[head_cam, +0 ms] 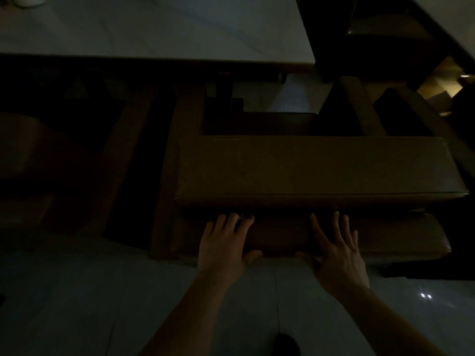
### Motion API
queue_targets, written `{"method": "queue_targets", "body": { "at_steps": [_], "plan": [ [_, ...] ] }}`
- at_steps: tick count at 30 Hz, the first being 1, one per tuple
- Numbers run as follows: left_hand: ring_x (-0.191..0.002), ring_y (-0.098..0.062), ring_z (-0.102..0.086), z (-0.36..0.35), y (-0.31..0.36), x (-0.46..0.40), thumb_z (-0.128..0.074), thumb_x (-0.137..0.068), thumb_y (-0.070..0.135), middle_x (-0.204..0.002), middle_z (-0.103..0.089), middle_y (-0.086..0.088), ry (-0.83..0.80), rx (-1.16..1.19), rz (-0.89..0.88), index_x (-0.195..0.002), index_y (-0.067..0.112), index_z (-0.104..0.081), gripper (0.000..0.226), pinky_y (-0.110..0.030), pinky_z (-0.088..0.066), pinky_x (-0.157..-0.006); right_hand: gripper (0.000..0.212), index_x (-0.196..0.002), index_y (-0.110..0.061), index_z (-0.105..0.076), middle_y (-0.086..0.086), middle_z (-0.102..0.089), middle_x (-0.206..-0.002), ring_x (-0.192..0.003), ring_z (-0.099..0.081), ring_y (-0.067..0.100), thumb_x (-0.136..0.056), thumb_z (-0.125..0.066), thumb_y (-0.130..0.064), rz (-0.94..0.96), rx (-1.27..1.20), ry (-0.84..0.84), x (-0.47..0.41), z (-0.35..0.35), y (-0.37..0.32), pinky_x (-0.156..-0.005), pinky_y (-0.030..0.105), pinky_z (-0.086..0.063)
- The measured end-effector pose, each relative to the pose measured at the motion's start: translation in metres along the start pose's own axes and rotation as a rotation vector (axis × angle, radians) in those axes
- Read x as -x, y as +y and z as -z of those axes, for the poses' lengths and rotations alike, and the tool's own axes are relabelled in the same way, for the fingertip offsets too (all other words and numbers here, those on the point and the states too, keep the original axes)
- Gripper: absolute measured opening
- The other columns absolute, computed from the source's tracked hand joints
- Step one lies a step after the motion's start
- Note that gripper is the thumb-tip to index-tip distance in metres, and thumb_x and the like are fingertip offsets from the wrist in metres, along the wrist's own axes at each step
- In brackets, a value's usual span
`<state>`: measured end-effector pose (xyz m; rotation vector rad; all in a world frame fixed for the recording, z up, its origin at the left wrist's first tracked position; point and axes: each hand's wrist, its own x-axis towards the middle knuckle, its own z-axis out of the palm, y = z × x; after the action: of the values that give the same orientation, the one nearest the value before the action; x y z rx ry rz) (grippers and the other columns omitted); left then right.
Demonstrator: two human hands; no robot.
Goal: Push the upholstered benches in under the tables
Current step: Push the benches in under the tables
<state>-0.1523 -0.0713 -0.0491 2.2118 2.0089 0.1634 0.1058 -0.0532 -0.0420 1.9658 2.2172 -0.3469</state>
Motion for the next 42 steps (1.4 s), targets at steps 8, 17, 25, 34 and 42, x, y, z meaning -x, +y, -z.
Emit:
{"method": "queue_targets", "body": {
  "at_steps": [8, 17, 25, 34, 42],
  "plan": [
    [-0.121, -0.026, -0.041, 0.002, 0.000, -0.003, -0.045, -0.084, 0.074, -0.135, -0.047, 0.004, 0.019, -0.037, 0.002, -0.143, 0.036, -0.038, 0.072, -0.045, -0.039, -0.097, 0.092, -0.155, -0.040, 0.017, 0.016, 0.022, -0.164, -0.149, 0.024, 0.038, -0.085, -0.026, -0.081, 0.019, -0.041, -0.016, -0.008, 0.004, 0.001, -0.123, 0.055, 0.003],
    [-0.144, -0.025, -0.022, 0.041, 0.043, 0.024, -0.049, -0.085, 0.073, -0.159, -0.023, 0.001, -0.118, -0.009, 0.042, -0.154, 0.032, -0.016, 0.087, -0.044, -0.025, -0.115, 0.097, -0.156, -0.038, 0.008, 0.014, 0.010, -0.166, -0.152, 0.013, 0.034, -0.089, -0.059, -0.057, 0.068, -0.110, -0.073, 0.018, 0.040, 0.005, -0.121, 0.056, -0.002],
    [-0.147, -0.020, -0.016, 0.124, 0.103, 0.066, -0.041, -0.083, 0.079, -0.163, -0.015, 0.005, -0.131, 0.098, 0.002, -0.155, 0.034, -0.009, 0.091, -0.042, -0.020, -0.118, 0.094, -0.157, -0.039, 0.003, 0.010, 0.008, -0.168, -0.154, 0.009, 0.031, -0.090, -0.062, -0.048, -0.053, -0.182, -0.033, 0.132, 0.112, 0.050, -0.122, 0.052, -0.005],
    [-0.147, -0.018, -0.018, 0.178, 0.268, 0.049, -0.038, -0.079, 0.084, -0.162, -0.017, 0.007, -0.112, 0.128, -0.141, -0.154, 0.039, -0.011, 0.091, -0.042, -0.020, -0.118, 0.087, -0.157, -0.041, 0.003, 0.010, 0.006, -0.168, -0.154, 0.006, 0.032, -0.092, -0.053, -0.057, -0.202, -0.208, 0.126, 0.220, 0.183, 0.198, -0.124, 0.051, -0.005],
    [-0.143, -0.019, -0.025, 0.177, 0.475, 0.047, -0.042, -0.077, 0.084, -0.159, -0.023, 0.009, -0.050, 0.158, -0.227, -0.152, 0.040, -0.016, 0.092, -0.041, -0.029, -0.113, 0.092, -0.157, -0.042, 0.000, 0.008, 0.003, -0.168, -0.154, 0.005, 0.030, -0.086, -0.049, -0.074, -0.281, -0.238, 0.226, 0.288, 0.216, 0.384, -0.124, 0.050, -0.006]
  ]
}}
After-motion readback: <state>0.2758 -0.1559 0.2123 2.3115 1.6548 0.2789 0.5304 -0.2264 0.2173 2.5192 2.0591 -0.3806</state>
